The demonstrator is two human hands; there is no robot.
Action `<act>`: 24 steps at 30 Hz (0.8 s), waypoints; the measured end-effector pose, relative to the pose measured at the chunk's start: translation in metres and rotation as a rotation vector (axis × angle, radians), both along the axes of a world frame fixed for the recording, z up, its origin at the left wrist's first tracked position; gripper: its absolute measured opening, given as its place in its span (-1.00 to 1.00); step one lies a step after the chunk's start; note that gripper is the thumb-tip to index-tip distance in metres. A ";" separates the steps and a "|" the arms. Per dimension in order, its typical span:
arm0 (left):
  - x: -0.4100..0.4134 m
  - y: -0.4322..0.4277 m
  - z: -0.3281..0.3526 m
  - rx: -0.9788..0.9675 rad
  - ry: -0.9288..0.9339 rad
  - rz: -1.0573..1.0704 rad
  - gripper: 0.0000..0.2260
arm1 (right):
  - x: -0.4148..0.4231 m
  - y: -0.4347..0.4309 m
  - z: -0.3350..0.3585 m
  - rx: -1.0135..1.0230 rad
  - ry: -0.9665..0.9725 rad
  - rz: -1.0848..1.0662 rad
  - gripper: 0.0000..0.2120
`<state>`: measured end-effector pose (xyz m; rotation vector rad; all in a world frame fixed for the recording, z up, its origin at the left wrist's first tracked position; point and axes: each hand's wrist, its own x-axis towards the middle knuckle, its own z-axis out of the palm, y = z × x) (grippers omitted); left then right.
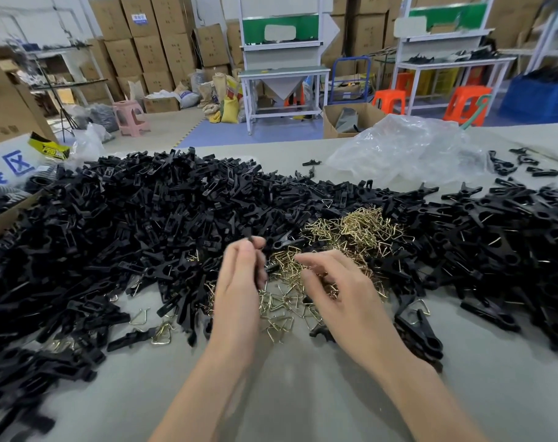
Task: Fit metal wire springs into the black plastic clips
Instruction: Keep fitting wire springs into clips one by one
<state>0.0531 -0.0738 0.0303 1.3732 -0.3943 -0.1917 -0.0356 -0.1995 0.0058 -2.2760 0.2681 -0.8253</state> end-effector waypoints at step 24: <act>-0.014 -0.008 -0.003 -0.298 0.386 -0.195 -0.87 | 0.005 0.009 -0.001 0.452 -0.057 0.004 -0.79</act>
